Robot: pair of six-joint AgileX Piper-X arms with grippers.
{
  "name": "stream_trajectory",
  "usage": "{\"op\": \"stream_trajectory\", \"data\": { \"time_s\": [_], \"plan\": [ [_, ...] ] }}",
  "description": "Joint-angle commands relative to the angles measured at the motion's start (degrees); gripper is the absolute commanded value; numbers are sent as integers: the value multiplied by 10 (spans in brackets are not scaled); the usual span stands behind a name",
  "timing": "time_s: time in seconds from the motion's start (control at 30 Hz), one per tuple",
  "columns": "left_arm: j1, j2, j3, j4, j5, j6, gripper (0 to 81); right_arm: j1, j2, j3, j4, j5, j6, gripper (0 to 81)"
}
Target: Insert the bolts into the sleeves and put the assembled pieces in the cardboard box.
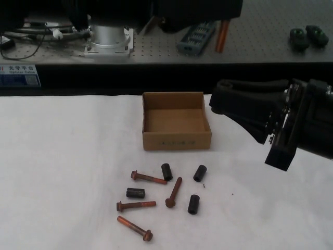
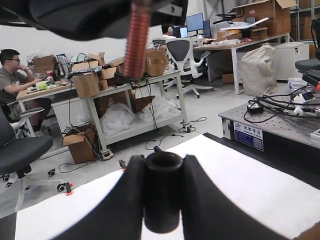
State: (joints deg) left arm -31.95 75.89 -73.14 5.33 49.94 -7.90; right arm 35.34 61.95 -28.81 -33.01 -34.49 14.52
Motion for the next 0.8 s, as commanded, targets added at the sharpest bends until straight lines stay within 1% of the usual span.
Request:
{"op": "stream_trajectory", "data": {
  "time_s": [0.0, 0.17, 0.4, 0.6, 0.77],
  "plan": [
    [-16, -6, 44, -90, -23, -41, 6, 1, 1, -14, 6, -15, 0, 28],
    [-21, -6, 94, -177, -32, -91, 6, 1, 1, -32, 42, -22, -20, 28],
    [-21, -6, 97, -195, -34, -93, 6, 1, 1, -33, 57, -23, -20, 28],
    [-18, -8, 97, -212, -33, -93, 6, -22, 1, -33, 65, -26, -20, 28],
    [-16, -8, 97, -212, -33, -93, 6, -37, 1, -33, 56, -79, -10, 28]
  ]
}}
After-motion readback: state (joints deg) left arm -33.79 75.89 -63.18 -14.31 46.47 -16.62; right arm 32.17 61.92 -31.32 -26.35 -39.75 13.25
